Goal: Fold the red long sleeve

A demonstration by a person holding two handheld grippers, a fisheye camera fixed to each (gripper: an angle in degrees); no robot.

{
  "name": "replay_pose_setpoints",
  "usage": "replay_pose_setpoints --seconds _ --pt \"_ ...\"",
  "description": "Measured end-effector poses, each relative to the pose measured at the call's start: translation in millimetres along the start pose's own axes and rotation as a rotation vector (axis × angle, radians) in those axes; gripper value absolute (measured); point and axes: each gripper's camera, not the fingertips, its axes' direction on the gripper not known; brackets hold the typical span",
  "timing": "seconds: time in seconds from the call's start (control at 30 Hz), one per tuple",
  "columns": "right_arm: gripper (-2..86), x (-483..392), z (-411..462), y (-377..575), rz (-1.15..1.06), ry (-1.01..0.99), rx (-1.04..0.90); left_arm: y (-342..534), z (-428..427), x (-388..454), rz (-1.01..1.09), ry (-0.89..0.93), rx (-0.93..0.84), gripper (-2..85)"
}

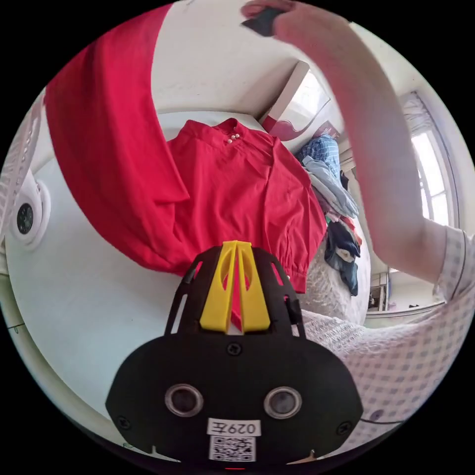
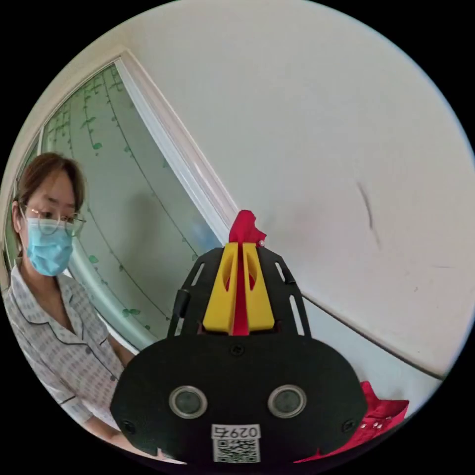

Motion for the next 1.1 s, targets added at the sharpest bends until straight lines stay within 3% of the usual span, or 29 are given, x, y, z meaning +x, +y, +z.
replay_pose_setpoints --seconds 0.13,0.27,0.4,0.5,0.73,0.93,1.0,1.03,1.1 --pt "0.8 -49 -95 36 -0.033 -0.204 0.012 7 22 13 -0.035 -0.215 0.045 -1.0" --pt "1.5 -78 -155 117 0.104 -0.027 -0.157 27 32 16 -0.069 -0.319 0.034 -1.0" --pt "4.2 -71 -196 250 0.616 0.299 -0.534 44 34 13 -0.095 -0.307 0.009 -1.0" --pt "9.6 -78 -219 323 0.870 0.322 -0.597 55 25 23 -0.089 -0.217 -0.004 -1.0" --pt "14.2 -99 -248 369 0.941 0.483 -0.413 97 1 70 -0.186 -0.169 0.071 -1.0" --pt "15.8 -63 -205 424 1.090 0.418 -0.298 91 57 103 -0.201 -0.147 -0.034 -1.0" --pt "13.2 -58 -194 434 1.113 0.349 -0.229 86 72 113 -0.195 -0.173 -0.067 -1.0" --pt "6.6 -61 -189 432 1.078 0.281 -0.161 83 75 120 -0.187 -0.176 -0.063 -1.0" --pt "2.2 -71 -186 420 1.004 0.229 -0.111 78 78 128 -0.183 -0.199 -0.075 -1.0"
